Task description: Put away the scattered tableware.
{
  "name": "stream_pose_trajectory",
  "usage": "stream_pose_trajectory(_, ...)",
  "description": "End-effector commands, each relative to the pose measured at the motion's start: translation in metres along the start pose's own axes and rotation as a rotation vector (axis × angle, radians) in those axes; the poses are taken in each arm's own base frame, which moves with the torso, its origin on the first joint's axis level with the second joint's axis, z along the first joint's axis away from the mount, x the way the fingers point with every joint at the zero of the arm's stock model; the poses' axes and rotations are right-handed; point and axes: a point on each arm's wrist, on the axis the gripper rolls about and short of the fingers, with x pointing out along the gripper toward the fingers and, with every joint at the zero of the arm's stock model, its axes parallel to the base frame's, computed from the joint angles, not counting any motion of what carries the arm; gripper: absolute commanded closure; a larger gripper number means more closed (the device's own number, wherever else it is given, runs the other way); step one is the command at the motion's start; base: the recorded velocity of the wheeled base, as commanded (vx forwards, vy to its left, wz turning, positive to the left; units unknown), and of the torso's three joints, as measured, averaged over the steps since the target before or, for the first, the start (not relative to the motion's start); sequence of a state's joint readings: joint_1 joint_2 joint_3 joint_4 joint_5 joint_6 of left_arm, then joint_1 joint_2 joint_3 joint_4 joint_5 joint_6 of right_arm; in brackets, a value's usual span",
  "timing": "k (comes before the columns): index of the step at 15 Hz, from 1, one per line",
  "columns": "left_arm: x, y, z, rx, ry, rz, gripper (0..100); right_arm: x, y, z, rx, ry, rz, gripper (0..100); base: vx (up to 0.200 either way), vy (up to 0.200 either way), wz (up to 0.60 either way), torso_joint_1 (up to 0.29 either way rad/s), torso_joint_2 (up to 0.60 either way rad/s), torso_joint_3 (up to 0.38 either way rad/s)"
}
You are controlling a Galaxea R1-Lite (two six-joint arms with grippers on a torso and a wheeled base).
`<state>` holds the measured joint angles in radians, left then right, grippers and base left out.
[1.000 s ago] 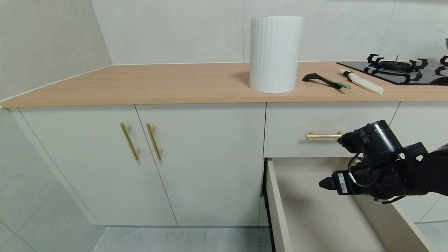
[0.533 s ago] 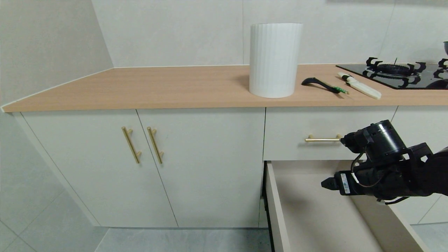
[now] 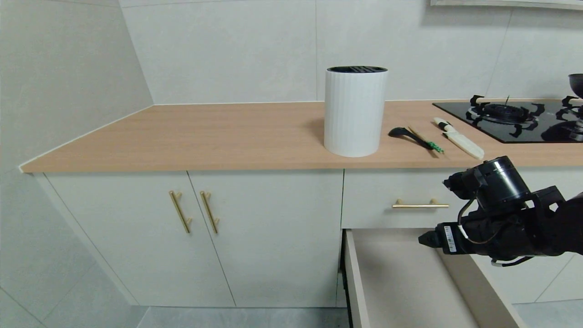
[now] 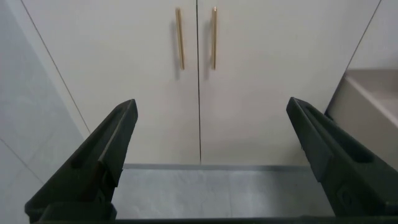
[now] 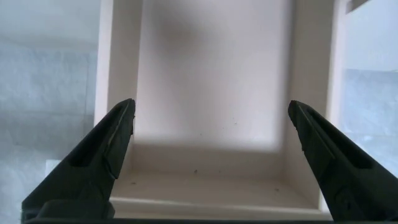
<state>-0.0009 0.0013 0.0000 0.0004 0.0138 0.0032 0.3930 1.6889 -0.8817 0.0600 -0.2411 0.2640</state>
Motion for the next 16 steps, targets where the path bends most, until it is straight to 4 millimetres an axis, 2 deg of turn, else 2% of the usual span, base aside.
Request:
stream_pose_trajectory(1,0.000,0.000,0.000,0.000,0.000,-0.001,0,0.000,0.000,0.000,-0.001,0.000,0.001,0,0.000,0.000,0.00,0.188,-0.47,-0.281)
stream_pose_trajectory(9,0.000,0.000,0.000,0.000,0.000,0.001,0,-0.001,-0.002,0.003,-0.032,-0.009,-0.005,0,0.000,0.000,0.00,0.180,-0.44,-0.252)
stream_pose_trajectory(13,0.000,0.000,0.000,0.000,0.000,0.002,0,0.002,-0.003,0.041,-0.014,-0.106,-0.002,0,0.000,0.000,0.00,0.021,-0.05,-0.023)
stream_pose_trajectory(14,0.000,0.000,0.000,0.000,0.000,0.001,0,0.006,0.001,0.061,-0.002,-0.151,0.006,0,0.000,0.000,0.00,0.000,0.00,0.000)
stream_pose_trajectory(16,0.000,0.000,0.000,0.000,0.000,-0.001,0,0.008,-0.001,0.078,-0.018,-0.194,-0.002,0,0.000,0.000,0.00,0.000,0.00,0.000)
